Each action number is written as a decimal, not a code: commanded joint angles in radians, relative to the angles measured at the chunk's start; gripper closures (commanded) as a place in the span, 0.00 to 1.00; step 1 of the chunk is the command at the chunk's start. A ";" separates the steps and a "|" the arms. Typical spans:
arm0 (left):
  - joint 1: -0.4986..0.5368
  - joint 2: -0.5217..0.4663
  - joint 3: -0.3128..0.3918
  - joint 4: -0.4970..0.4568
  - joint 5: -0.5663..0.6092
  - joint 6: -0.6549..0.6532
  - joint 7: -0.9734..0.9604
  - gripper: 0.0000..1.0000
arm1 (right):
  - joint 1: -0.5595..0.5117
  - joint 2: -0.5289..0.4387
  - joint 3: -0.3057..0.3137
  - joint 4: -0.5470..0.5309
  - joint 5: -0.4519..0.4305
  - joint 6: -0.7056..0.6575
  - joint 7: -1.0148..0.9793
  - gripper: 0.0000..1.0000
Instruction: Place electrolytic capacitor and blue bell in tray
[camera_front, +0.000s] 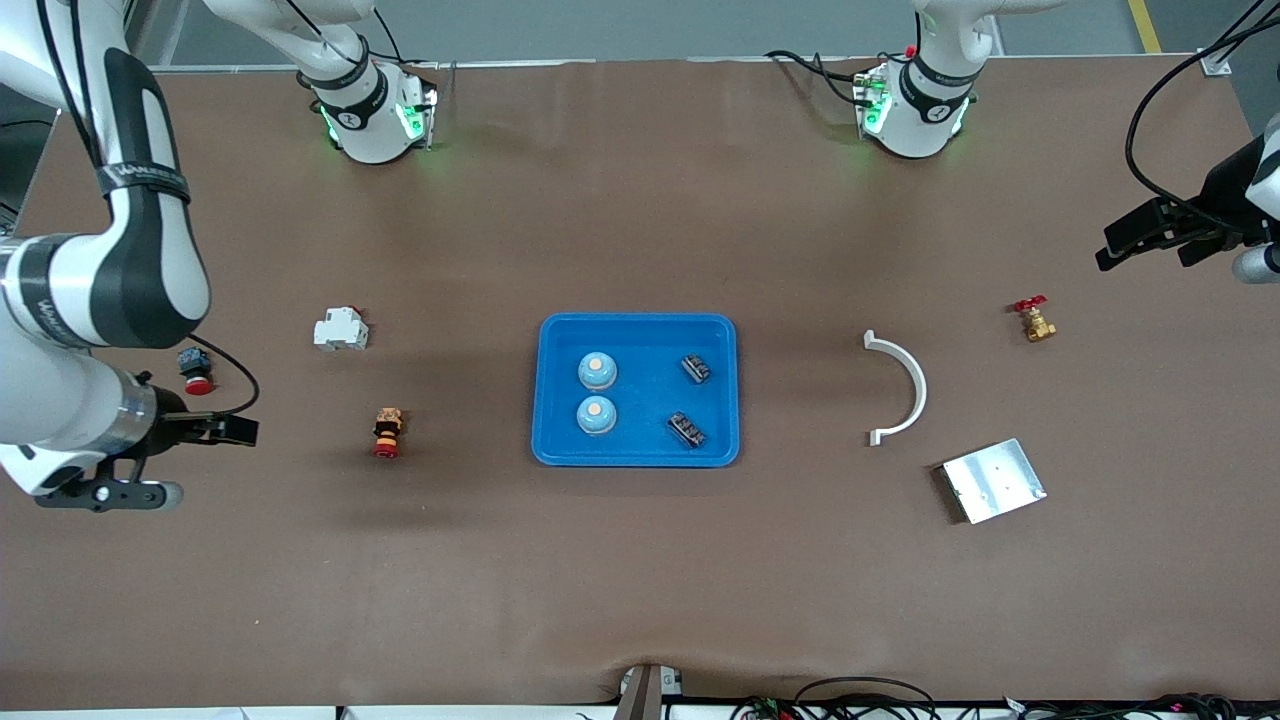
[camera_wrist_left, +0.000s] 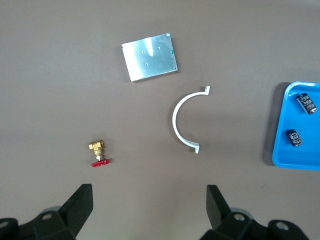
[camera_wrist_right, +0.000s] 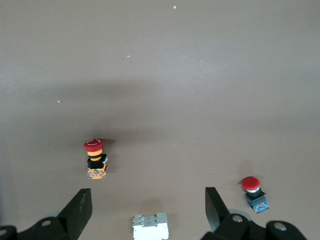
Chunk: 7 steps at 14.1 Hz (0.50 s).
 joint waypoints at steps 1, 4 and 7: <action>0.006 -0.015 -0.006 -0.003 0.005 -0.002 0.017 0.00 | -0.009 -0.044 0.019 -0.030 -0.027 0.000 -0.014 0.00; 0.004 -0.014 -0.008 -0.002 0.005 -0.005 0.017 0.00 | -0.039 -0.070 0.019 -0.028 -0.027 -0.003 -0.015 0.00; 0.004 -0.014 -0.011 0.014 0.005 -0.013 0.017 0.00 | -0.062 -0.099 0.019 -0.028 -0.027 -0.029 -0.115 0.00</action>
